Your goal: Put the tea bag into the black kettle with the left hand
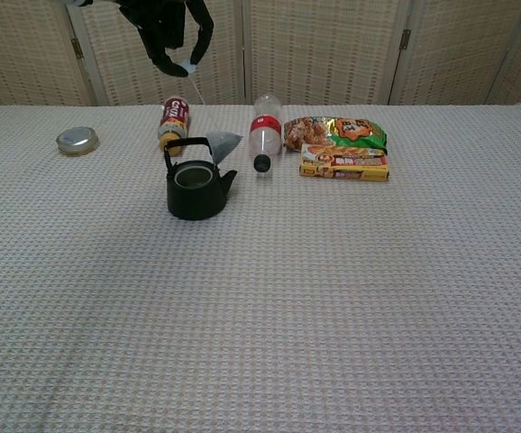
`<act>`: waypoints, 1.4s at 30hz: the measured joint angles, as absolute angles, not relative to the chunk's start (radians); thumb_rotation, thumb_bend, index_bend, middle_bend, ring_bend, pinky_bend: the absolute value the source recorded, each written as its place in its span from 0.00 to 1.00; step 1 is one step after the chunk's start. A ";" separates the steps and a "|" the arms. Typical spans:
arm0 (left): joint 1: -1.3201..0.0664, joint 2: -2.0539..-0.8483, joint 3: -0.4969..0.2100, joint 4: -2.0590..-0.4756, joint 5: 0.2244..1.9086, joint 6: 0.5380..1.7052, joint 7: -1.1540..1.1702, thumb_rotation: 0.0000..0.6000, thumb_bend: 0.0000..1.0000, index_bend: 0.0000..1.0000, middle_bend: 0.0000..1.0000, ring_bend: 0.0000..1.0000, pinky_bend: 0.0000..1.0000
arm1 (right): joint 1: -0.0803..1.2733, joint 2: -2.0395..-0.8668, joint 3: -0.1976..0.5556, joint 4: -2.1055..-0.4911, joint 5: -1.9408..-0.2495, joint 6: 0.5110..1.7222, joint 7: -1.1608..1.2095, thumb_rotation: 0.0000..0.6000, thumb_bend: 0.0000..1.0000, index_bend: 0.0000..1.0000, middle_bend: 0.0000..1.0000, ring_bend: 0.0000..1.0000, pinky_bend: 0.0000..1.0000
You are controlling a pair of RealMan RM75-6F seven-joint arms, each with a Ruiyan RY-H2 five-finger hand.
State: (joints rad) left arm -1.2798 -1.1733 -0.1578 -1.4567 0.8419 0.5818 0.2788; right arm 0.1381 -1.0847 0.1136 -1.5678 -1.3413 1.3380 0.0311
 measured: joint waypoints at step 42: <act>-1.241 -1.141 -0.159 -1.453 0.902 0.573 0.213 1.00 0.37 0.57 1.00 1.00 1.00 | 0.146 -1.099 0.119 -1.571 -1.324 1.330 -0.009 1.00 0.23 0.00 0.00 0.00 0.00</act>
